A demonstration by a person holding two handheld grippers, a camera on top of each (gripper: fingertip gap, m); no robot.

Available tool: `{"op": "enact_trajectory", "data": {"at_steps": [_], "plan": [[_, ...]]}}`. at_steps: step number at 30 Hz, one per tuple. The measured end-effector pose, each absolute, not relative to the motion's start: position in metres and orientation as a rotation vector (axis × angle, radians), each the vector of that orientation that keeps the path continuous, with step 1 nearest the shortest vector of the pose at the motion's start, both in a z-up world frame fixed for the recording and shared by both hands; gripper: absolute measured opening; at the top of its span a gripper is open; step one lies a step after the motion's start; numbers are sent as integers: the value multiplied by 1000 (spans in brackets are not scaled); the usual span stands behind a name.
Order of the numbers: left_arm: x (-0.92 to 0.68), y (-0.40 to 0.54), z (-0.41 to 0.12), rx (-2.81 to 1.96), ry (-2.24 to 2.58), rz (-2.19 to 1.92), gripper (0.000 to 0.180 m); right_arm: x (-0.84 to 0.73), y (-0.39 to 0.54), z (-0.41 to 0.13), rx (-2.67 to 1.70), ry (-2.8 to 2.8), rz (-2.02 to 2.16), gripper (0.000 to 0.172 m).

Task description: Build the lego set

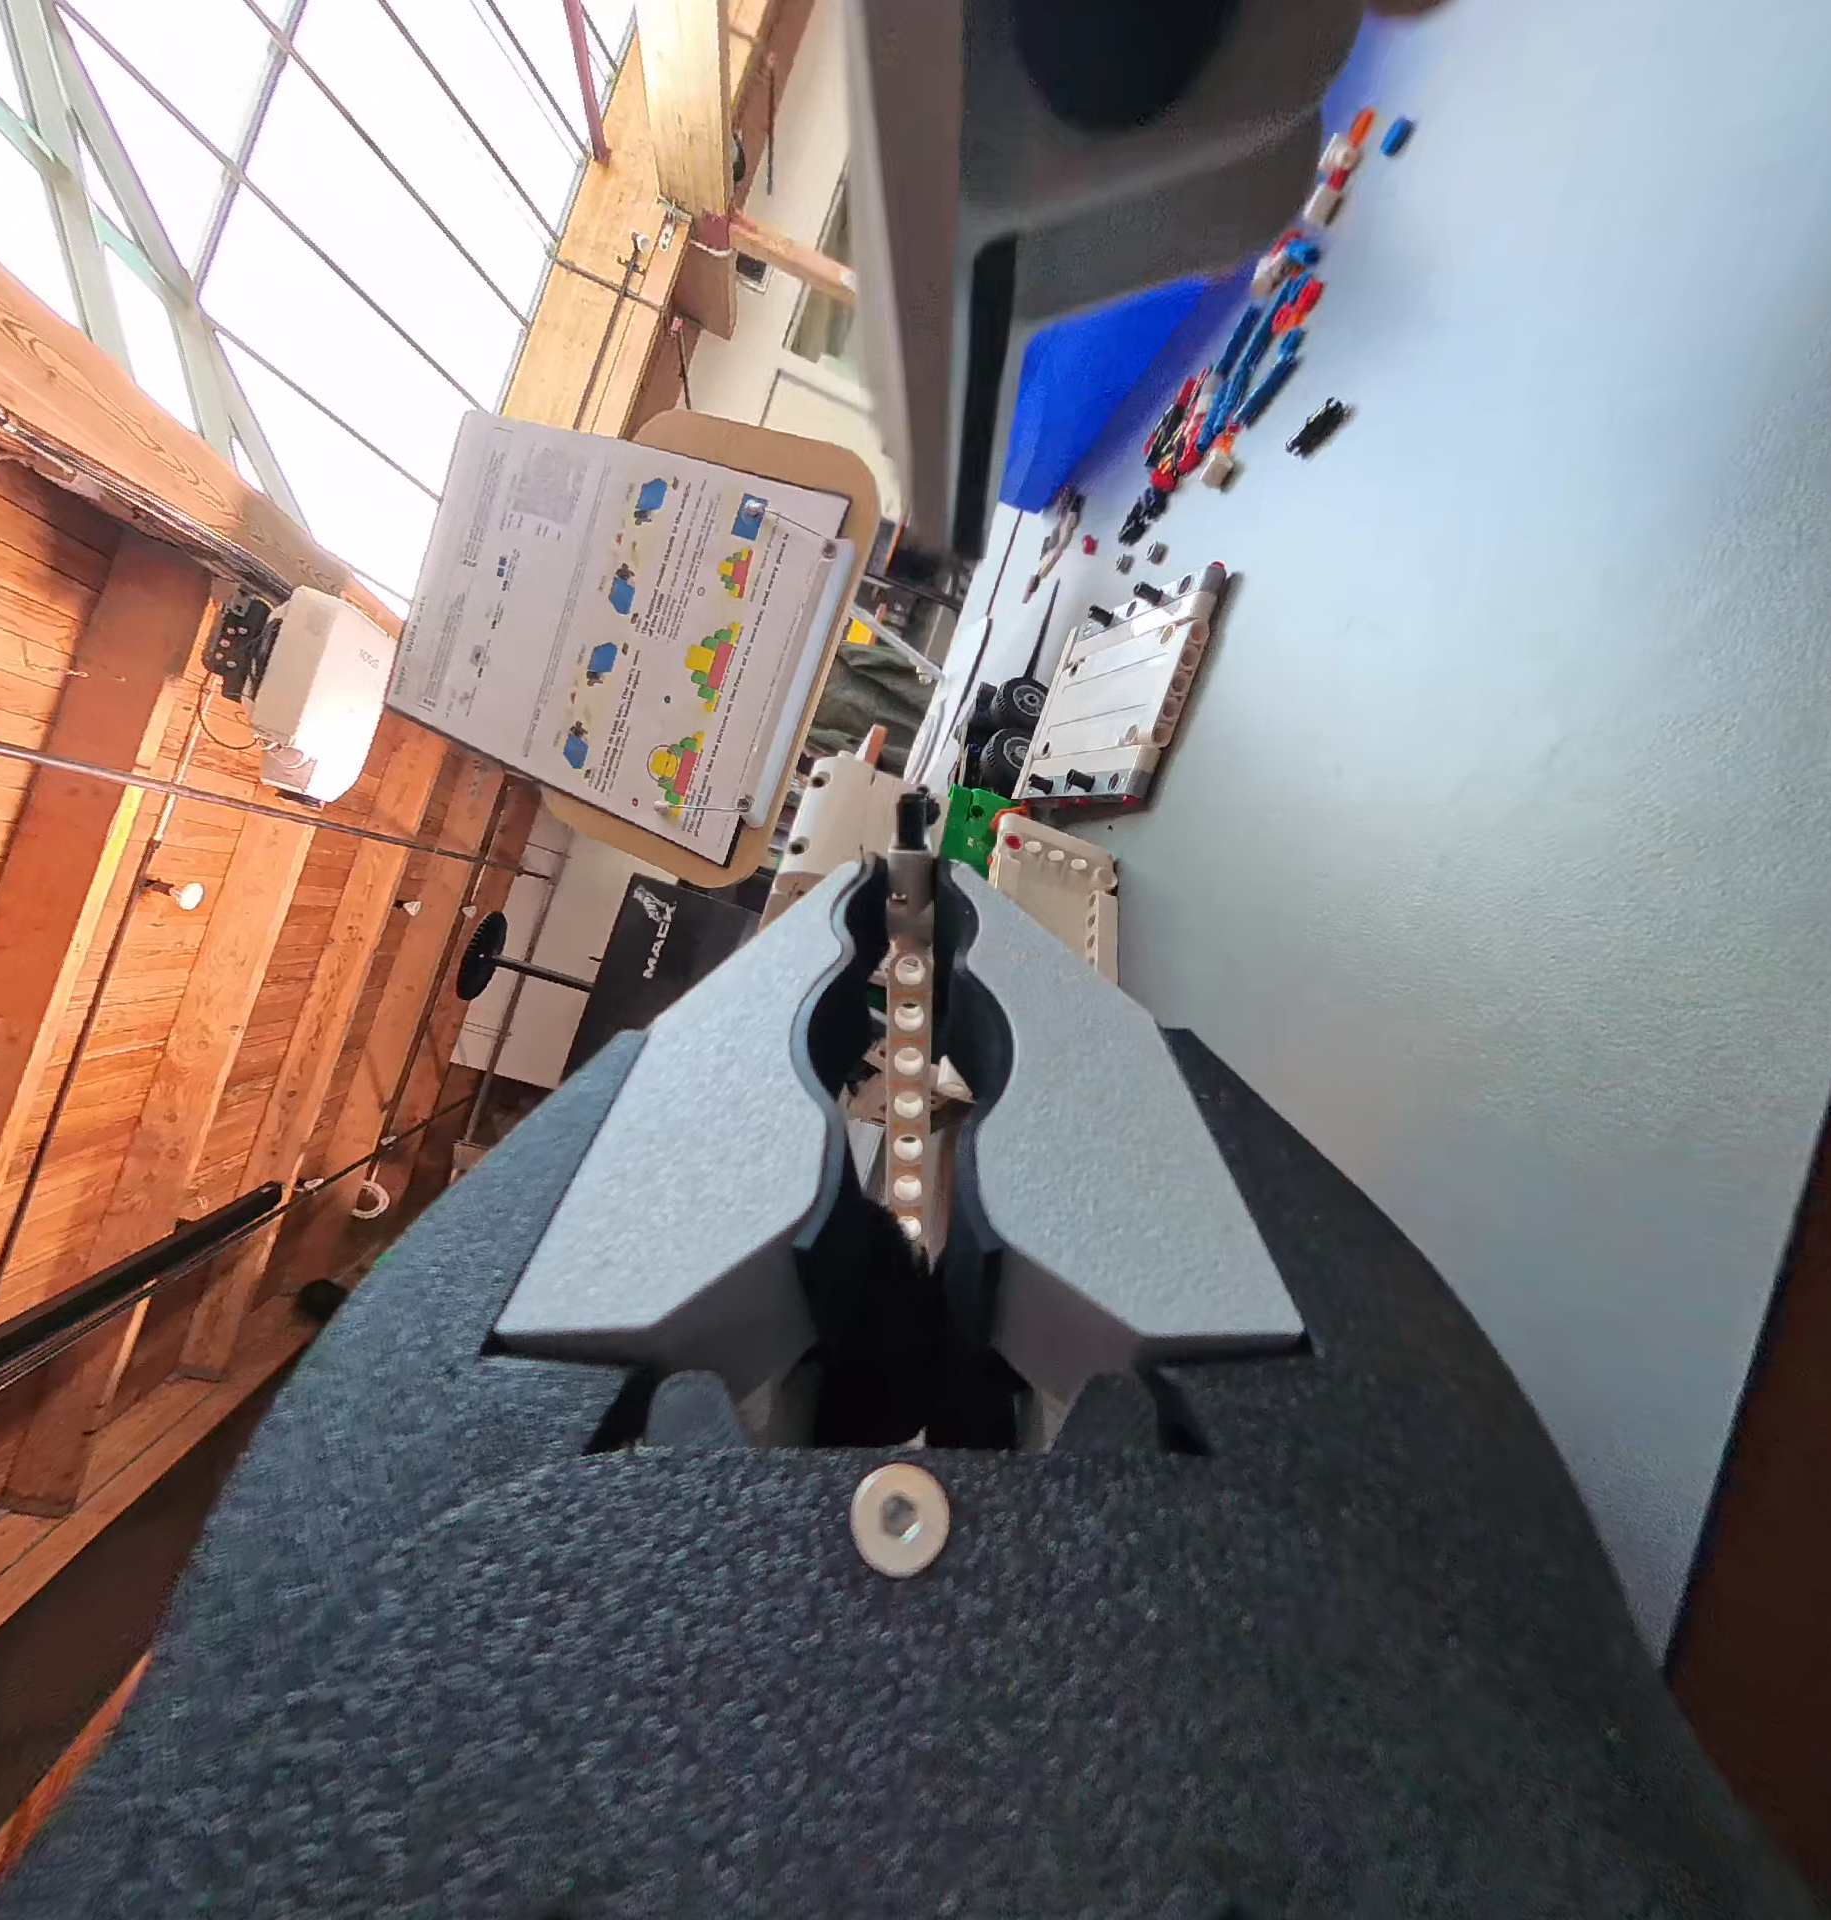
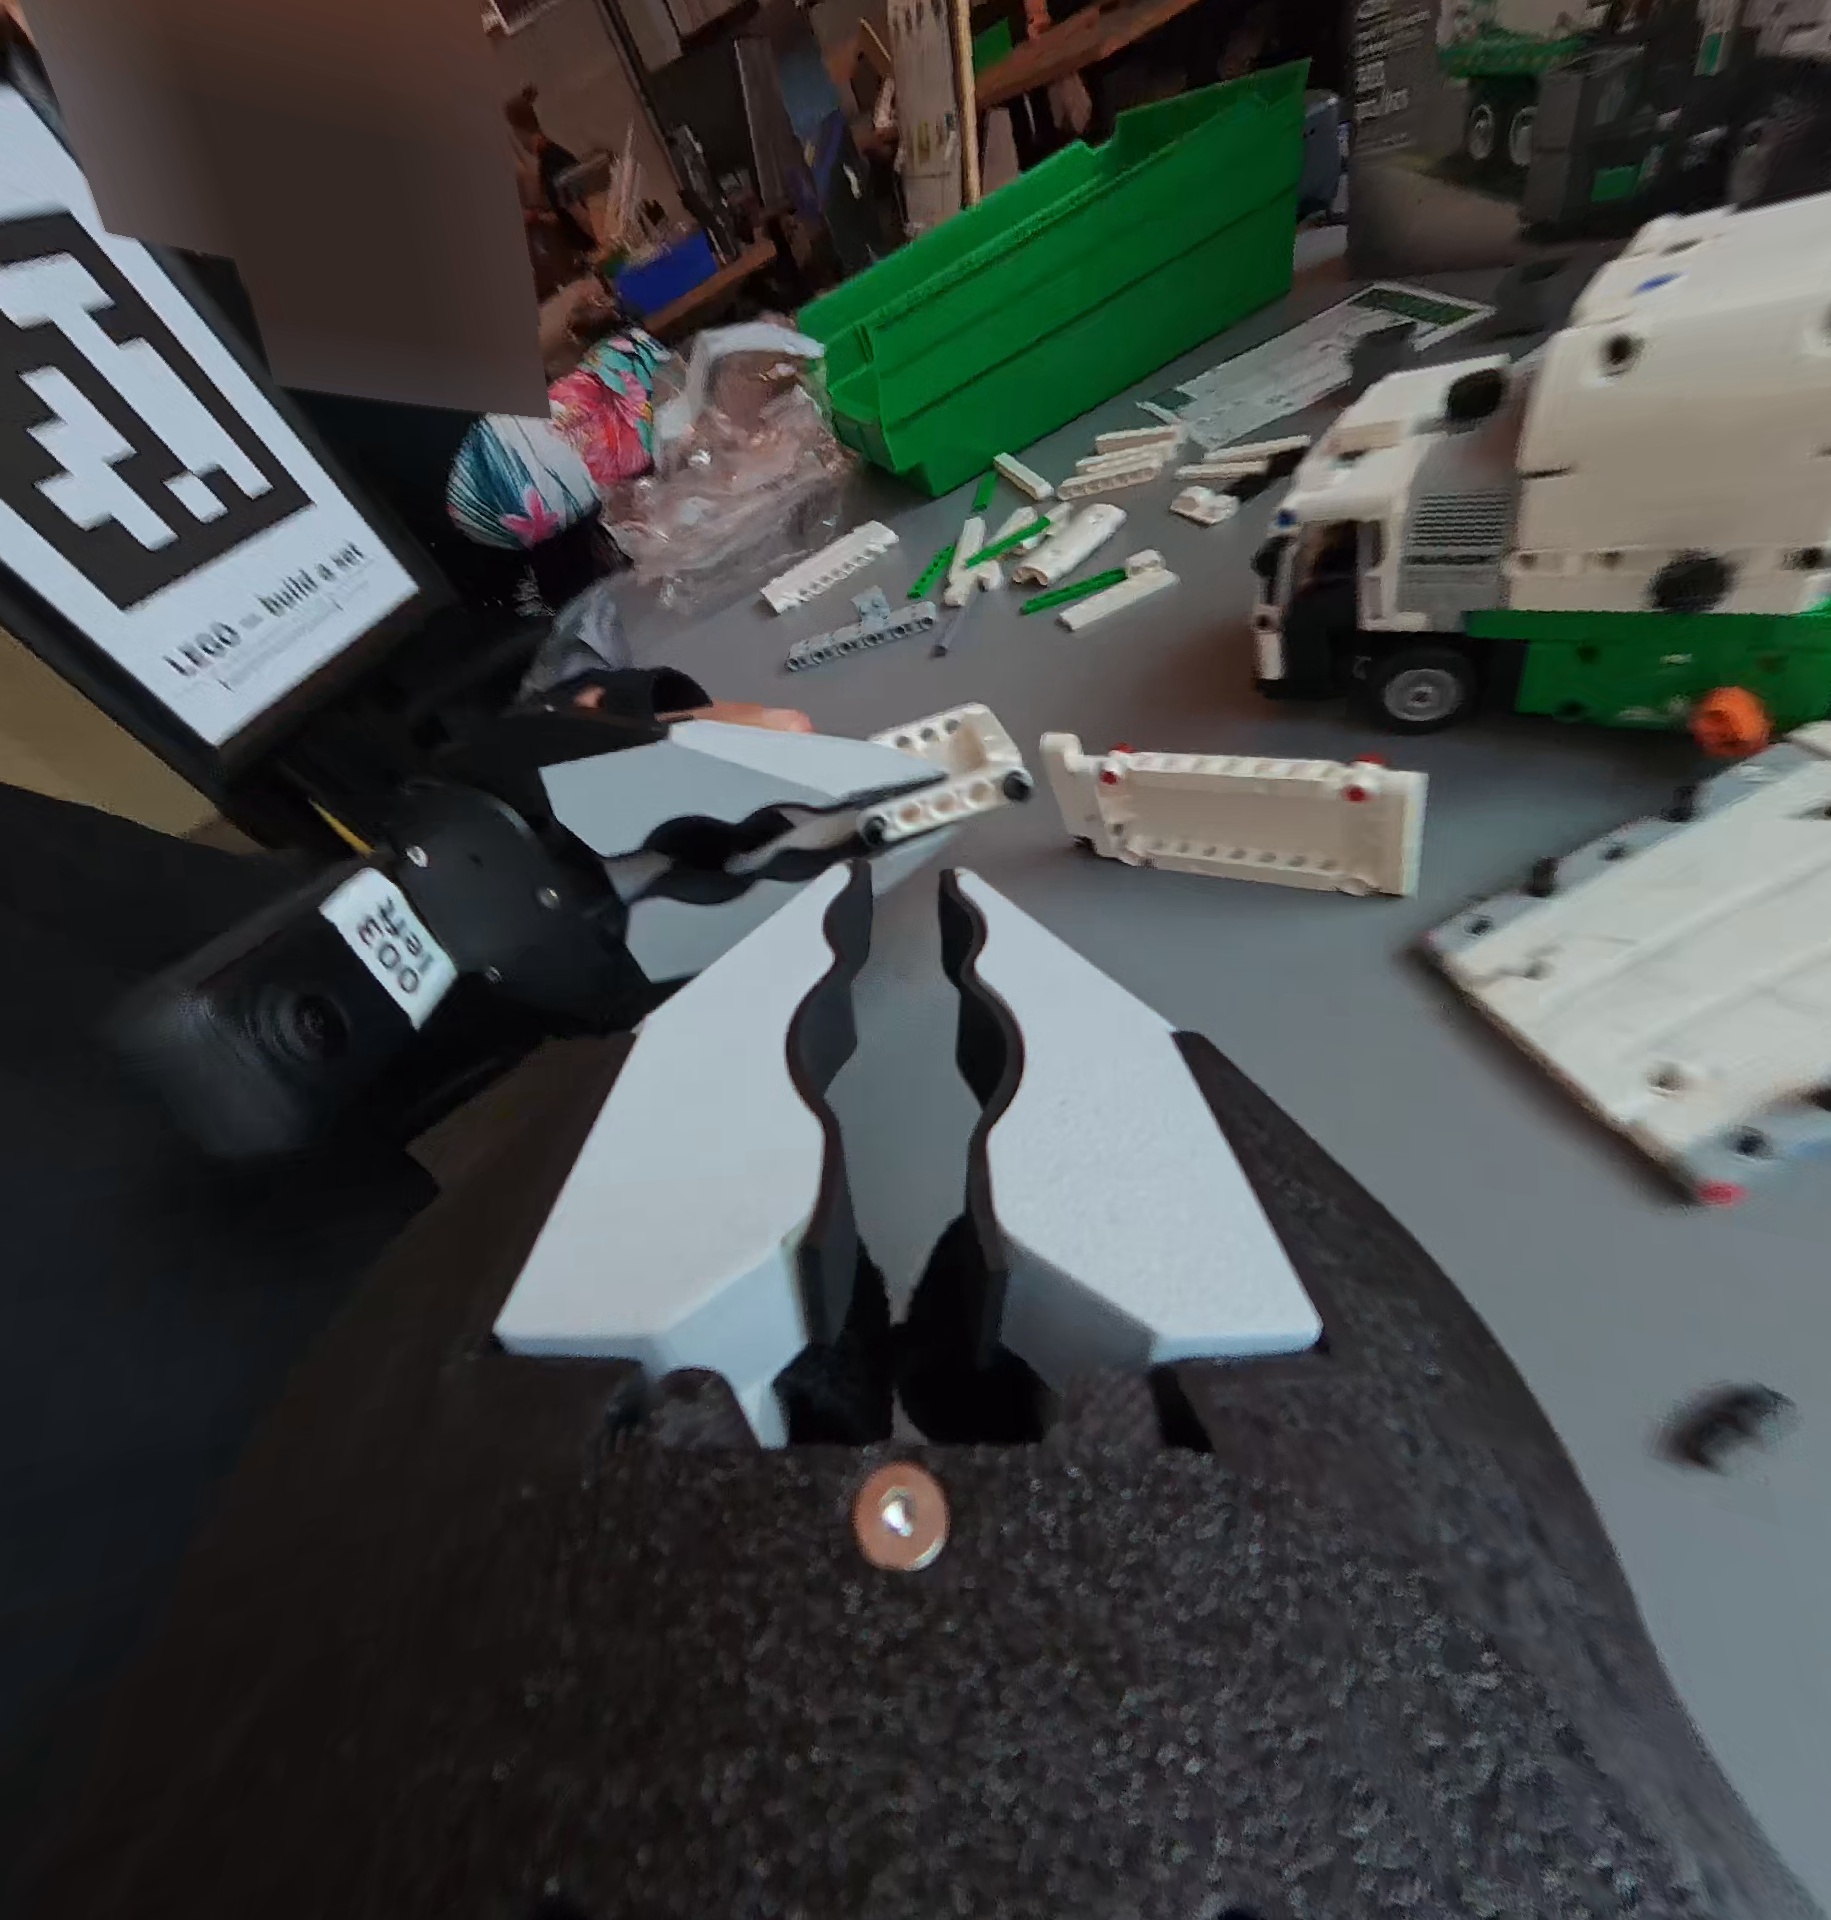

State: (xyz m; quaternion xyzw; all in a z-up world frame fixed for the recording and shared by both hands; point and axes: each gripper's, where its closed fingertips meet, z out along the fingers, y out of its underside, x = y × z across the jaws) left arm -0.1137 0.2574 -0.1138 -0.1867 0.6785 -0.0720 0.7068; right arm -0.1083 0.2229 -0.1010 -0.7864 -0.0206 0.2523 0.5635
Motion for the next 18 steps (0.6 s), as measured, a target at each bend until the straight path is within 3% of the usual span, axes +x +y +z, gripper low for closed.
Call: {"op": "enact_trajectory", "data": {"at_steps": [4,13,18], "plan": [[-117,259,-111,-451,1522,-254,6,-13,174,-129,-2138,22,119,19],[-113,260,-118,-444,1546,-217,6,17,169,-176,-2180,314,22,22],[-111,259,-120,-436,1555,-205,6,20,175,-184,-2242,324,-137,13]]}}
